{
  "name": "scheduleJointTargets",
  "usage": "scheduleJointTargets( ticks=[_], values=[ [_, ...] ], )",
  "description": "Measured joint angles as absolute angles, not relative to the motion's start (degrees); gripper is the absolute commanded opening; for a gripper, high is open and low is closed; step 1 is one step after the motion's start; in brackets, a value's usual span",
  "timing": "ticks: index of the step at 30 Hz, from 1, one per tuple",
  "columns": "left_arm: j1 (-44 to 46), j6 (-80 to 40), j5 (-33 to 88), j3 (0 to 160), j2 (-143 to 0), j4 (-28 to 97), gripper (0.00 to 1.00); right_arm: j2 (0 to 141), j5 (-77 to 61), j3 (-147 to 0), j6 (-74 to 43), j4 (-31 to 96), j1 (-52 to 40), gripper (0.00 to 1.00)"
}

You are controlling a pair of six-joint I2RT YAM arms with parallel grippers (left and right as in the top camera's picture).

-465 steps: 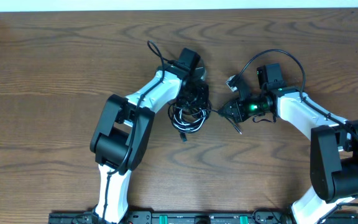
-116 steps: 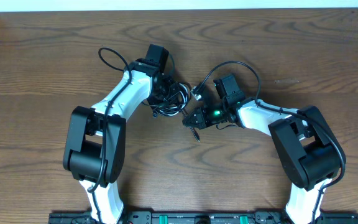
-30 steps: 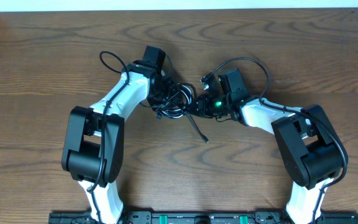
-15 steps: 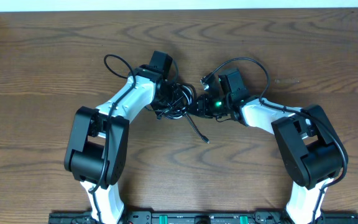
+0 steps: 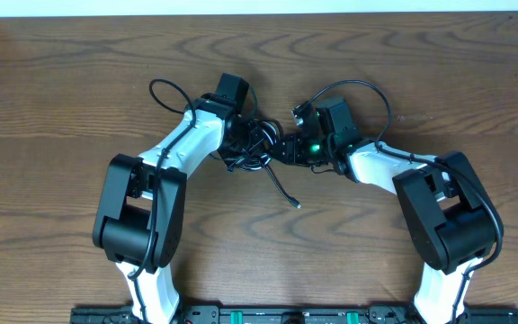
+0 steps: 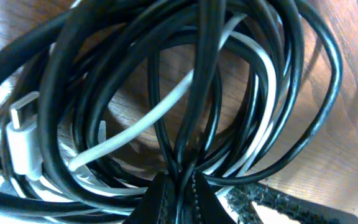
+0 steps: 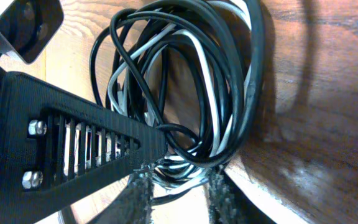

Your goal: Untangle cables

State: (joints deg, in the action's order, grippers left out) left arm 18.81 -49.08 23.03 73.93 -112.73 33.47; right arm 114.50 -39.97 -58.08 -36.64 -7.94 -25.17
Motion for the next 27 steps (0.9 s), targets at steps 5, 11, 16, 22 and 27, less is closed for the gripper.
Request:
scheduleJointTargets(
  ticks=[5, 11, 16, 22, 27],
  values=[
    [18.8, -46.8, 24.1, 74.0, -112.7, 33.3, 0.08, 114.5, -37.4, -58.1, -36.7, -8.4, -25.7, 0.30],
    [18.2, -45.1, 25.6, 73.9, -112.7, 33.2, 0.07, 114.5, -38.1, -58.0, -37.5, -11.2, -26.8, 0.34],
    [17.0, -44.7, 27.5, 73.9, -112.7, 33.6, 0.07, 114.5, -41.2, -58.1, -37.5, -13.6, -26.6, 0.32],
    [17.0, -45.2, 27.9, 73.8, -112.7, 33.6, 0.08, 114.5, -41.1, -58.1, -37.5, -13.7, -26.8, 0.29],
    [17.0, -46.5, 27.5, 73.6, -112.7, 33.9, 0.07, 114.5, -40.4, -58.1, -37.5, -13.6, -27.1, 0.33]
  ],
)
